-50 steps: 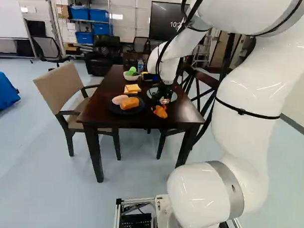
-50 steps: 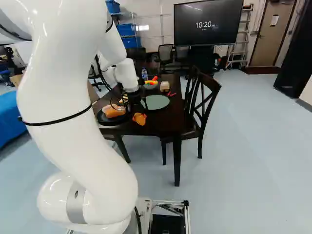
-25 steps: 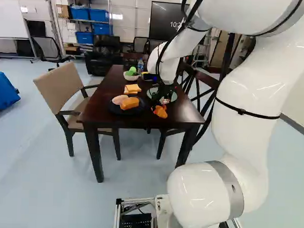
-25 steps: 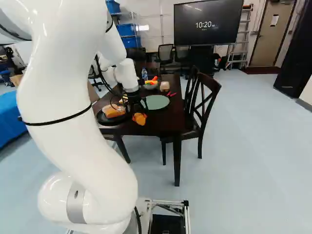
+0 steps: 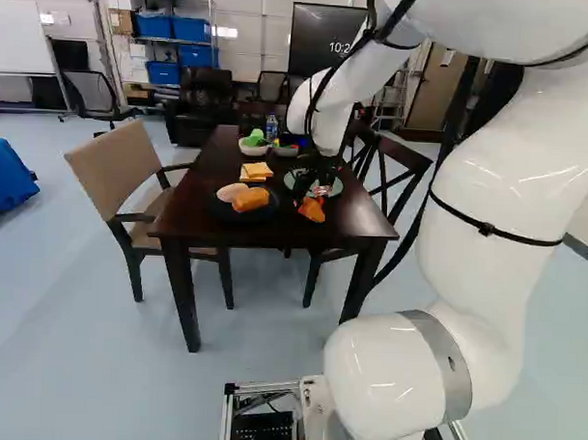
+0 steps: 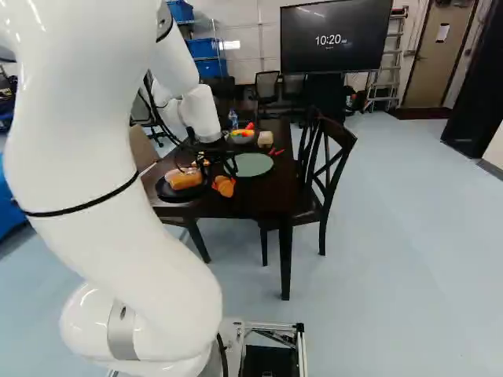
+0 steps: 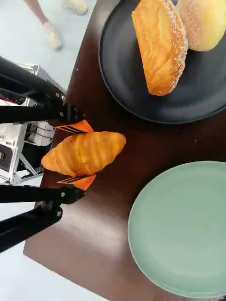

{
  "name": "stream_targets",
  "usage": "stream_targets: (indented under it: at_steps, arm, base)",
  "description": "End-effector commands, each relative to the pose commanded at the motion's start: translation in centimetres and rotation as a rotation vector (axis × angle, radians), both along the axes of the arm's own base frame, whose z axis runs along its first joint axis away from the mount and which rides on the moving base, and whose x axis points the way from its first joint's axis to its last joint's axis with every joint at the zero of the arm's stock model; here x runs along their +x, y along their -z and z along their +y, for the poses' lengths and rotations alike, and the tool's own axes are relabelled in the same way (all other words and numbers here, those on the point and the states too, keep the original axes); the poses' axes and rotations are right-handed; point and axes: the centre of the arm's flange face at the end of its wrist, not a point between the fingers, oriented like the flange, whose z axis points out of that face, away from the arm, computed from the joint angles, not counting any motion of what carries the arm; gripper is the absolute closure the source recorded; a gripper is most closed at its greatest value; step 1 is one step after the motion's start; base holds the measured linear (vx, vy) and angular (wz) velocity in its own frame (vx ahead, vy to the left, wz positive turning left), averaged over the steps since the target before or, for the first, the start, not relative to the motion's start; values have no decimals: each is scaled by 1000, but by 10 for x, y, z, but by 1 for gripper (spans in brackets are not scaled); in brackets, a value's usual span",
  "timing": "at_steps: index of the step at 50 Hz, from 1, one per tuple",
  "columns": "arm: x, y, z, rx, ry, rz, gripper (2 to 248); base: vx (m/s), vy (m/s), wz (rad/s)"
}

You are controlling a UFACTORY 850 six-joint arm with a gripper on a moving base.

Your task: Move the croissant to the empty plate

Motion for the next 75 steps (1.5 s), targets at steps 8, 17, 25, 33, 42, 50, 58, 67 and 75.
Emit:
stream_targets:
  at_steps: [8, 17, 25, 33, 42, 50, 58, 67, 75]
  arm:
    - [2, -11, 0, 2, 0, -24, 119]
    - [11, -24, 2, 3, -1, -44, 119]
    - [21, -35, 2, 4, -1, -56, 119]
    - [30, -45, 1, 4, 3, -64, 119]
    - [41, -57, -2, 4, 11, -68, 119]
    - [50, -68, -6, 4, 18, -70, 119]
    - [63, -67, -9, 2, 25, -52, 119]
    - [80, -67, -12, 2, 33, -51, 119]
    - [95, -66, -15, 2, 40, -59, 119]
  base:
    - [0, 0, 0]
    - [0, 0, 0]
    - [0, 0, 0]
    - [0, 0, 0]
    - [0, 0, 0]
    - [0, 0, 0]
    - [0, 0, 0]
    - [0, 0, 0]
    - [0, 0, 0]
